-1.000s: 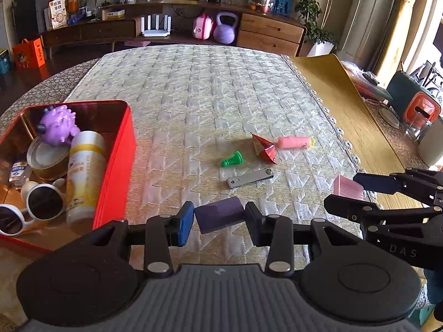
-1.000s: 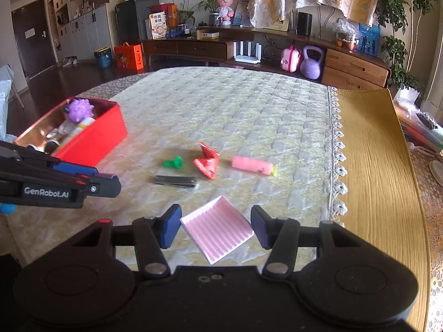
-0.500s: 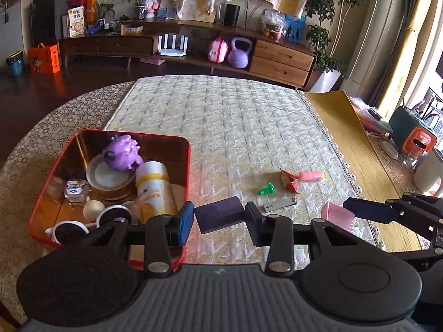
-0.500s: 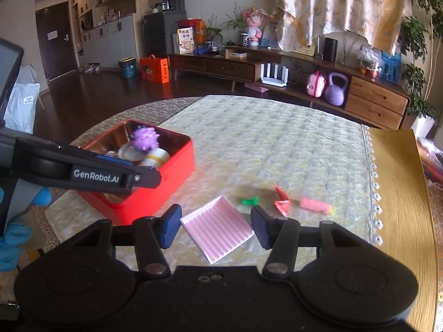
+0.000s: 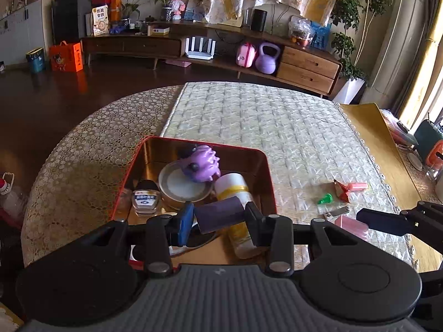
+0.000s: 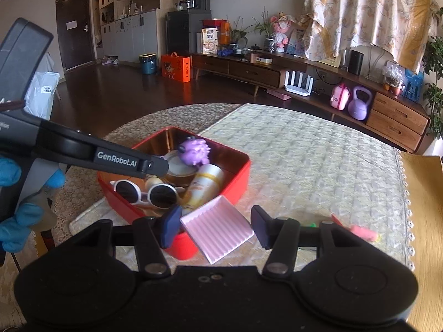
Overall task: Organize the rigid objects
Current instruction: 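Carry the purple block with left tool while right tool carries the pink comb to the tin, then lower the purple block into the tin and open left tool while right tool releases the comb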
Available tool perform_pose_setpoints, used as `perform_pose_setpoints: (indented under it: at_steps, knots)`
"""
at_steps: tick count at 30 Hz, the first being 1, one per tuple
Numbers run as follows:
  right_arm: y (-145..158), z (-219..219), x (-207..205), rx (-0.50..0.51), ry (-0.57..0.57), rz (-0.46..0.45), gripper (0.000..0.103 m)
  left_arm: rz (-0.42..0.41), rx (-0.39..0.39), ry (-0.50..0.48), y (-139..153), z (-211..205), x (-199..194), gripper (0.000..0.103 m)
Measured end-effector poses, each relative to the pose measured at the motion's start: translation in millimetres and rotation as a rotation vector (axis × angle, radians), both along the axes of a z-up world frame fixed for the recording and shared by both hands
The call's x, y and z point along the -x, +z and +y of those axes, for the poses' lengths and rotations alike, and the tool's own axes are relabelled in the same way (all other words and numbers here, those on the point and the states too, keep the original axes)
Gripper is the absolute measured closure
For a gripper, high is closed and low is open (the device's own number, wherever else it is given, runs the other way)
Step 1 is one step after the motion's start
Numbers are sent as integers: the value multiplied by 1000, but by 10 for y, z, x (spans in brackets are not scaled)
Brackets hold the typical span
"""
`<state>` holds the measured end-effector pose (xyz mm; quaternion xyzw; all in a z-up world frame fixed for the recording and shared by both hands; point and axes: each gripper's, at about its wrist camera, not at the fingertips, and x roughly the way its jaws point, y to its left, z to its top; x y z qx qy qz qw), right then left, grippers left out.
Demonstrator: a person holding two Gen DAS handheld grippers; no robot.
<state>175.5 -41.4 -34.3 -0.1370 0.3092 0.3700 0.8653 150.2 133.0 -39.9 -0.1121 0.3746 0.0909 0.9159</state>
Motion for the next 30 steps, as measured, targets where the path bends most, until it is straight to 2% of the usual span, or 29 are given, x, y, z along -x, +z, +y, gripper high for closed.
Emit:
perform_pose_setpoints:
  at_steps: [7,13,22,30]
  knots:
    - [-82,357,-31,9,34,22,48,17,-1,41,-94,370,-89,63]
    - [-216,688,-37,49,77,33,48,38,29,83,-219,585,-201,63]
    - [-393,1026,-109,76,106,39,48,39,17,96,-365,725,-468,63]
    - [-531,1097,-195,78,95,65,48,65,17,80,-505,739,-665,63]
